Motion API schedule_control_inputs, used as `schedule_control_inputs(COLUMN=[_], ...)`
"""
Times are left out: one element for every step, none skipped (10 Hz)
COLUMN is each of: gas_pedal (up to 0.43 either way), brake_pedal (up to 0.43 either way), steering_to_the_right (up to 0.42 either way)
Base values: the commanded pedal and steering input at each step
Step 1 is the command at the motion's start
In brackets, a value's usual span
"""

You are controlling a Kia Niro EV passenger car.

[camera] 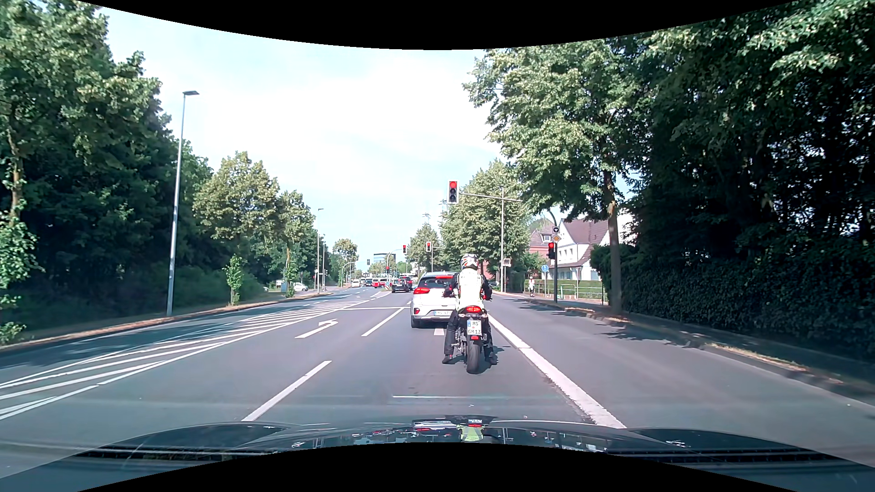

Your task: Follow the waypoints while adhering to traffic rules and regulations

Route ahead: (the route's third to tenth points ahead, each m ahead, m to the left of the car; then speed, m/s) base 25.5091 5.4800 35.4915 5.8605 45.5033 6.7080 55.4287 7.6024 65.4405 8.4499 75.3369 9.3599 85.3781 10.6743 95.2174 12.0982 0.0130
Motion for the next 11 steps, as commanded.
schedule_control_inputs(gas_pedal=[0.000,0.000,0.000,0.000,0.000,0.000,0.000,0.000,0.000,0.000,0.000], brake_pedal=[0.000,0.000,0.000,0.000,0.000,0.000,0.000,0.000,0.000,0.000,0.000], steering_to_the_right=[-0.007,-0.007,-0.007,-0.007,-0.007,-0.007,-0.007,-0.007,-0.007,-0.007,-0.007])
